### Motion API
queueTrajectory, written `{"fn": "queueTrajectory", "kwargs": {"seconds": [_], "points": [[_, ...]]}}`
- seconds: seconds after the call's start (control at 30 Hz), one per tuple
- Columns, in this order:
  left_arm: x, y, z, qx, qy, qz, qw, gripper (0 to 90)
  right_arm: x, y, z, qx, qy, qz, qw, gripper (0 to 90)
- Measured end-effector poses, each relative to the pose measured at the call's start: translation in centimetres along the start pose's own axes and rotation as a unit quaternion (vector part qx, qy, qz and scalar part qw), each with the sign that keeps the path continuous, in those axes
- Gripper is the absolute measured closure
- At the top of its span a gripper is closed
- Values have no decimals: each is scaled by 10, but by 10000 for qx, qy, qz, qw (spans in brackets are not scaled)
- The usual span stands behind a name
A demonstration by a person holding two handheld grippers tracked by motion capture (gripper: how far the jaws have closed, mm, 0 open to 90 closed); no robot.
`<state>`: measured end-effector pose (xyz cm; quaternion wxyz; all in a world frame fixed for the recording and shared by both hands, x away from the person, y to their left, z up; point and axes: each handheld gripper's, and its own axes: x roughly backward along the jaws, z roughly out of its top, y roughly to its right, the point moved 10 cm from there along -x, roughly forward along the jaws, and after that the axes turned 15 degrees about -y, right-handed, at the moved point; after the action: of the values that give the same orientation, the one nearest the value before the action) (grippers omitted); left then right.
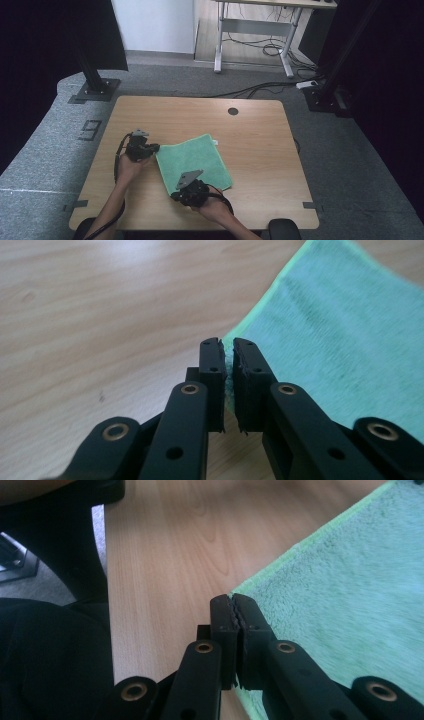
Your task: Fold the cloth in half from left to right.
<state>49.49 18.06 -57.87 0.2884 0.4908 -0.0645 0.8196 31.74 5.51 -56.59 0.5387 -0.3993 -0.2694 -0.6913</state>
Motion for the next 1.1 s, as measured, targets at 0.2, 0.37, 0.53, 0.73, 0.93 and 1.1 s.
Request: {"fn": "queueTrajectory", "kwargs": {"seconds": [0.2, 0.37, 0.53, 0.73, 0.93, 1.1], "points": [[0, 15, 25, -117, 93, -98, 9998, 839, 17, 15, -14, -184, 112, -200, 9996, 871], [-7, 27, 44, -255, 155, -129, 9995, 845, 26, 28, -28, -380, 103, -365, 9986, 871], [-19, 37, 57, -494, 164, 64, 9986, 855, 32, 44, -46, -638, 80, -518, 9966, 871], [-33, 49, 70, -715, 172, 139, 9972, 865, 37, 57, -62, -819, 3, -638, 9946, 872], [-46, 57, 78, -827, 129, 143, 9964, 877, 41, 65, -75, -925, -43, -704, 9932, 872], [-54, 64, 86, -883, 122, 120, 9959, 885, 45, 72, -82, -1042, -13, -741, 9918, 872]]}}
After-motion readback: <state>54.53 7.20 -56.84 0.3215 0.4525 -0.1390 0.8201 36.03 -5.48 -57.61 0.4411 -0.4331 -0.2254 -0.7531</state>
